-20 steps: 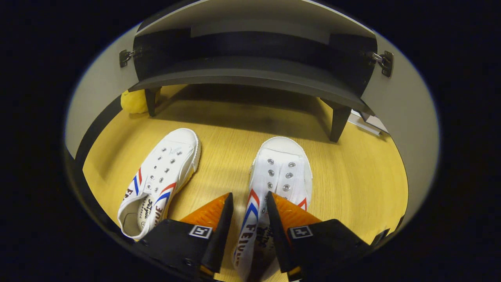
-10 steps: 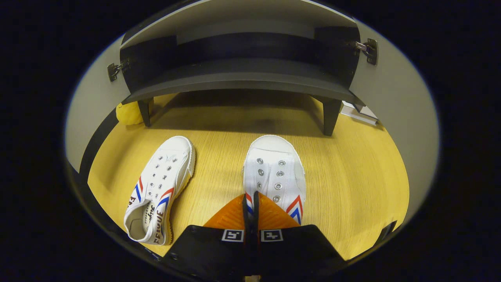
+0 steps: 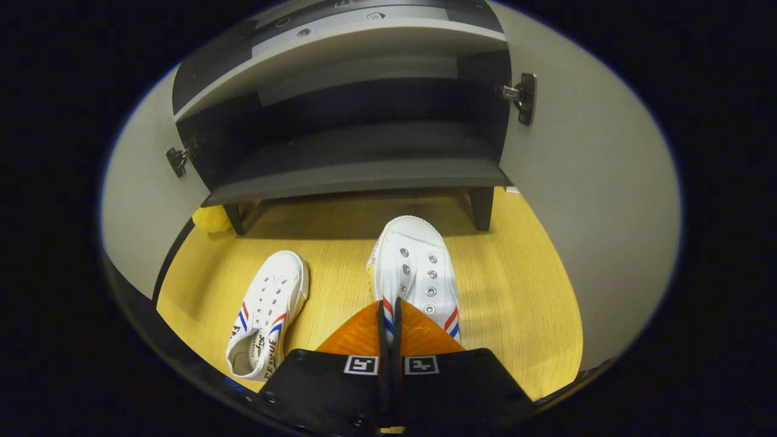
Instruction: Grab one shoe with the right hand and put it into the shoe cabinet, grab the other shoe with the left hand and put it into the shoe cabinet; then close the right door with the right hand and the left door with the left hand.
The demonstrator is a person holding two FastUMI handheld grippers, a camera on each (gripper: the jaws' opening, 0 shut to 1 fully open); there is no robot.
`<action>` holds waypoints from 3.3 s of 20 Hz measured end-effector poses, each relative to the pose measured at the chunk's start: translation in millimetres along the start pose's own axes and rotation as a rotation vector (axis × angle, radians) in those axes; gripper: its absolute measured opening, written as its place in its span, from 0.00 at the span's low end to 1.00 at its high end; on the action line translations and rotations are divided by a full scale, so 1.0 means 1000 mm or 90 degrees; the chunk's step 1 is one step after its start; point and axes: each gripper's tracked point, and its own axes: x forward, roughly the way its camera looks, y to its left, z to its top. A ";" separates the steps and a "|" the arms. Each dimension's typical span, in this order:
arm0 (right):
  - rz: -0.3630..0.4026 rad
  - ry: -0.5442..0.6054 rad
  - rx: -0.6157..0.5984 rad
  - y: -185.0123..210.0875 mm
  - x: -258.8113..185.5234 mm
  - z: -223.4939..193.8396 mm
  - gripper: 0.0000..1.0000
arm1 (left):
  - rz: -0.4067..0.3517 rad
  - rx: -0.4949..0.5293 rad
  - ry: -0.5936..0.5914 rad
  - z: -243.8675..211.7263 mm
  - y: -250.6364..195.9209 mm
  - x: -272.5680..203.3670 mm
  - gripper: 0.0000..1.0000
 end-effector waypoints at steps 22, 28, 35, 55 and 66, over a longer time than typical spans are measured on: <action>0.098 -0.256 -0.005 0.039 -0.145 0.226 0.01 | -0.067 -0.031 -0.022 0.007 -0.048 0.015 1.00; 0.089 -0.295 -0.002 0.041 -0.132 0.291 0.01 | -0.070 -0.036 -0.011 0.002 -0.057 0.017 0.98; 0.075 -0.308 0.000 0.059 -0.092 0.357 0.01 | -0.069 -0.035 -0.005 -0.001 -0.064 0.019 0.98; -0.011 -0.384 0.005 0.059 -0.064 0.403 0.99 | -0.054 -0.042 -0.004 -0.005 -0.052 0.020 1.00; -0.032 -0.496 -0.050 0.030 -0.169 0.331 0.96 | -0.178 -0.081 0.050 -0.033 -0.099 0.054 1.00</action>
